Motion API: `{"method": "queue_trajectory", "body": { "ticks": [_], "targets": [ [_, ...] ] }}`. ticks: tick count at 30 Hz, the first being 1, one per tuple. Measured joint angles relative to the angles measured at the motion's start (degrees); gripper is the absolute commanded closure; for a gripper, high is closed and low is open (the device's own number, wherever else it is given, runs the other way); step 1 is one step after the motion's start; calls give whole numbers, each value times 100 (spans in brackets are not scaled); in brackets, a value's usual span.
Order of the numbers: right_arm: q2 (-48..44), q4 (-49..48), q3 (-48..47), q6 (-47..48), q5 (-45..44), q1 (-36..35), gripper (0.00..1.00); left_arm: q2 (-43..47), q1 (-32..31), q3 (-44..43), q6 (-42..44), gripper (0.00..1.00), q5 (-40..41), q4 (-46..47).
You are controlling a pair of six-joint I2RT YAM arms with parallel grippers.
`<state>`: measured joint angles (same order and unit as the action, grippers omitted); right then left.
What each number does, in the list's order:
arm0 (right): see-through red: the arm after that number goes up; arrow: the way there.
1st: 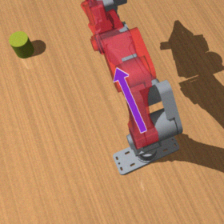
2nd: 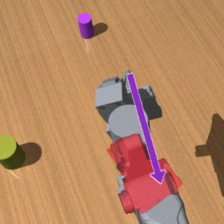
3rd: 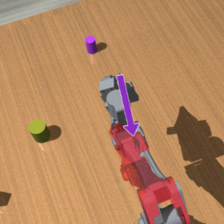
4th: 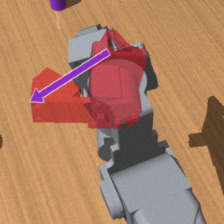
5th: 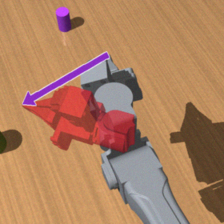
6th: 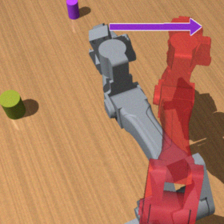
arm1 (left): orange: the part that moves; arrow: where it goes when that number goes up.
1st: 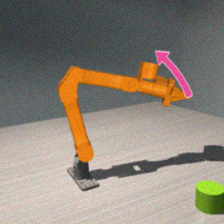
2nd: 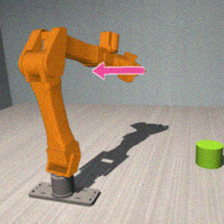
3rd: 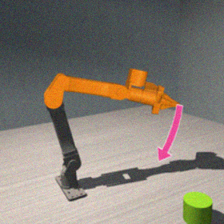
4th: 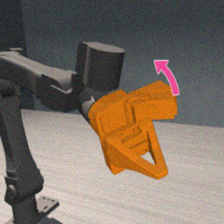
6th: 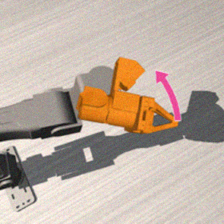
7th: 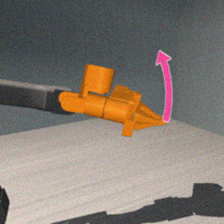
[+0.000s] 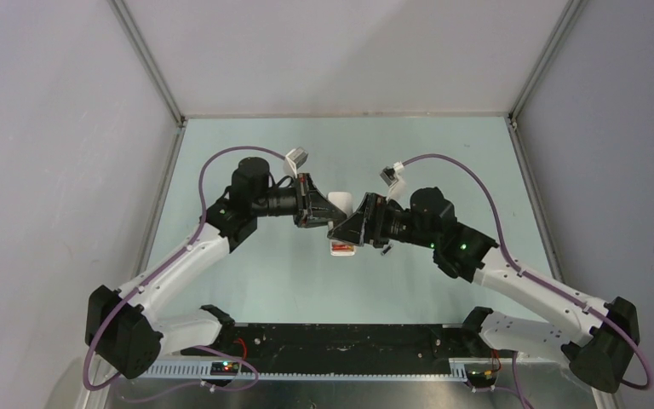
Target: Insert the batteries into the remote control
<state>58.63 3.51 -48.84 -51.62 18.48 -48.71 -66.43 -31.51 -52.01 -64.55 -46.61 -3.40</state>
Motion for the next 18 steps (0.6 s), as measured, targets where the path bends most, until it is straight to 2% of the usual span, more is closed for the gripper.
{"method": "queue_trajectory", "body": {
  "ticks": [12, 18],
  "targets": [
    [-282, -345, 310, 140, 352, 42, 44, -87, 2, 0, 7, 100, -26, 74],
    [-280, -337, 361, 269, 369, 52, 52, -92, 2, 0, 7, 100, -79, 98]
  ]
}}
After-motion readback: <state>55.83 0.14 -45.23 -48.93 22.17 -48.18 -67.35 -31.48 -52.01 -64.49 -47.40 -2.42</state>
